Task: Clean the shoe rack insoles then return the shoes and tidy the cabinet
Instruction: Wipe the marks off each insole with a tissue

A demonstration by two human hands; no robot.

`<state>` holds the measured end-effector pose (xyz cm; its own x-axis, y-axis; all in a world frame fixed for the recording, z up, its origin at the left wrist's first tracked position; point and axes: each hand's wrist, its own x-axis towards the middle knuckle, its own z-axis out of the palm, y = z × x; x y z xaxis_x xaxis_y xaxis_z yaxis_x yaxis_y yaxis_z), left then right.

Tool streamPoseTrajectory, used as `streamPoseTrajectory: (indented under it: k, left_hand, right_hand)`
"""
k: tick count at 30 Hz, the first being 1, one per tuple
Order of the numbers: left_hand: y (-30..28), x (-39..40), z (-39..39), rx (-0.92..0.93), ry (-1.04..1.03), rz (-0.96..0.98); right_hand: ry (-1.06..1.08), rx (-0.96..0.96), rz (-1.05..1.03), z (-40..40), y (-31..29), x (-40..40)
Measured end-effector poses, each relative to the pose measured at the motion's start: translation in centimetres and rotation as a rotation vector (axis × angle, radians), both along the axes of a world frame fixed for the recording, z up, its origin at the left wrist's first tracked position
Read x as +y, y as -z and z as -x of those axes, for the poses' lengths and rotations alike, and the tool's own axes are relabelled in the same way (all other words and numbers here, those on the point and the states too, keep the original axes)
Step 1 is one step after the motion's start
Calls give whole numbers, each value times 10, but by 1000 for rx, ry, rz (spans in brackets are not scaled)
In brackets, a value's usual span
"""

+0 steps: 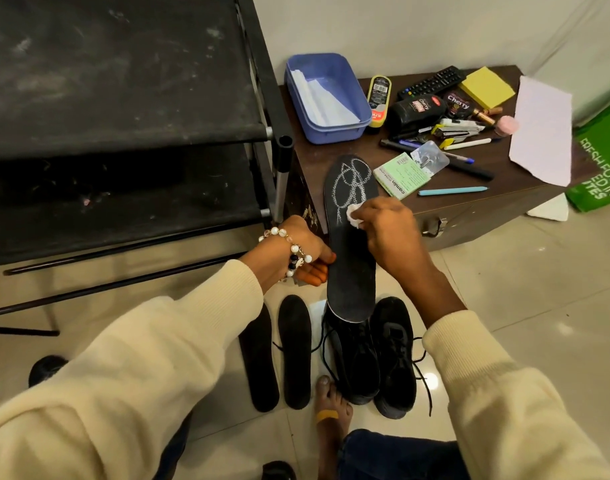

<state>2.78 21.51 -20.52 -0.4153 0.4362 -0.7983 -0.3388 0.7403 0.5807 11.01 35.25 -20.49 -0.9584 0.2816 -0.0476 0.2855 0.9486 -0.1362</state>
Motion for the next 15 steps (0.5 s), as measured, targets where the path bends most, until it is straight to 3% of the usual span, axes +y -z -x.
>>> streamPoseTrajectory:
  k: [8,13,15]
  left_hand:
    - [4,7,-6,216,-181,-83]
    - [2,7,-11,262,-213,-95]
    - [1,7,-10,255,-210,-86]
  right_hand:
    - [-72,15,-35,-2,2,2]
    - [-277,-18,-27,-4,1,-2]
    - [-254,-35,-62,-7,3,8]
